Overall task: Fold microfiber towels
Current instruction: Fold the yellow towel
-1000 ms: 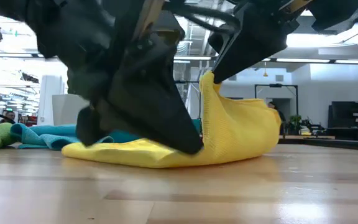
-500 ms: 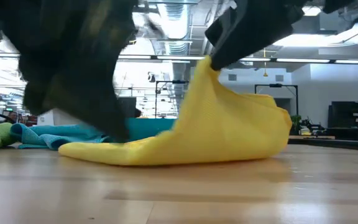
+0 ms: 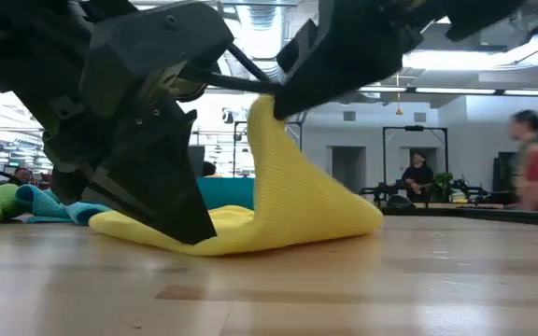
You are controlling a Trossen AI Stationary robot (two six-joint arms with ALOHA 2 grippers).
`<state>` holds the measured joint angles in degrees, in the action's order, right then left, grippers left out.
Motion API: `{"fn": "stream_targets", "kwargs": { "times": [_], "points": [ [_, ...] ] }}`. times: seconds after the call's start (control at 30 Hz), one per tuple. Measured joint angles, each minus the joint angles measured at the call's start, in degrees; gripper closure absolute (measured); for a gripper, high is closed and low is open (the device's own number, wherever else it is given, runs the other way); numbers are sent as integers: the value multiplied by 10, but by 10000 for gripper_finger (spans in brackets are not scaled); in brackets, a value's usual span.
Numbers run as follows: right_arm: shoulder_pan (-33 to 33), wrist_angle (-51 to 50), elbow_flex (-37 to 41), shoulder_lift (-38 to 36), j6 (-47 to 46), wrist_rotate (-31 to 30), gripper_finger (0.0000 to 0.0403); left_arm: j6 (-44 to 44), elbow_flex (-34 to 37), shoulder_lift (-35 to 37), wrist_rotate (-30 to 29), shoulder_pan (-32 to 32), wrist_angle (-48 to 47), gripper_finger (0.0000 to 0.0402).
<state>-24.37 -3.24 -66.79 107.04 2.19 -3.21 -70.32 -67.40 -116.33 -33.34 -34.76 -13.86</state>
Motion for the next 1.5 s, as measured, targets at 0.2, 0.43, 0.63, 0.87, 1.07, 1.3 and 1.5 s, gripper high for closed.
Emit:
{"fn": "stream_targets", "kwargs": {
  "times": [0.2, 0.43, 0.63, 0.87, 1.07, 1.3, 1.5],
  "points": [
    [21, 21, -1, 1, -6, 3, 375, -2, 2, 12, -21, 0, -12, 401],
    [32, 27, 5, 2, -6, 4, 375, -3, 1, 74, -16, -2, -35, 401],
    [30, 43, 6, 16, -7, 12, 376, -30, 1, 103, -53, -16, -129, 401],
    [35, 54, 5, 40, -8, 24, 372, -58, 1, 76, -61, -18, -143, 401],
    [53, 54, 5, 41, -12, 22, 371, -74, 1, 64, -62, -18, -136, 401],
    [62, 66, 5, 65, -32, 47, 350, -78, 1, 64, -57, -18, -133, 401],
    [62, 67, 5, 77, -36, 49, 314, -86, 1, 64, -57, -18, -130, 401]
  ]
}}
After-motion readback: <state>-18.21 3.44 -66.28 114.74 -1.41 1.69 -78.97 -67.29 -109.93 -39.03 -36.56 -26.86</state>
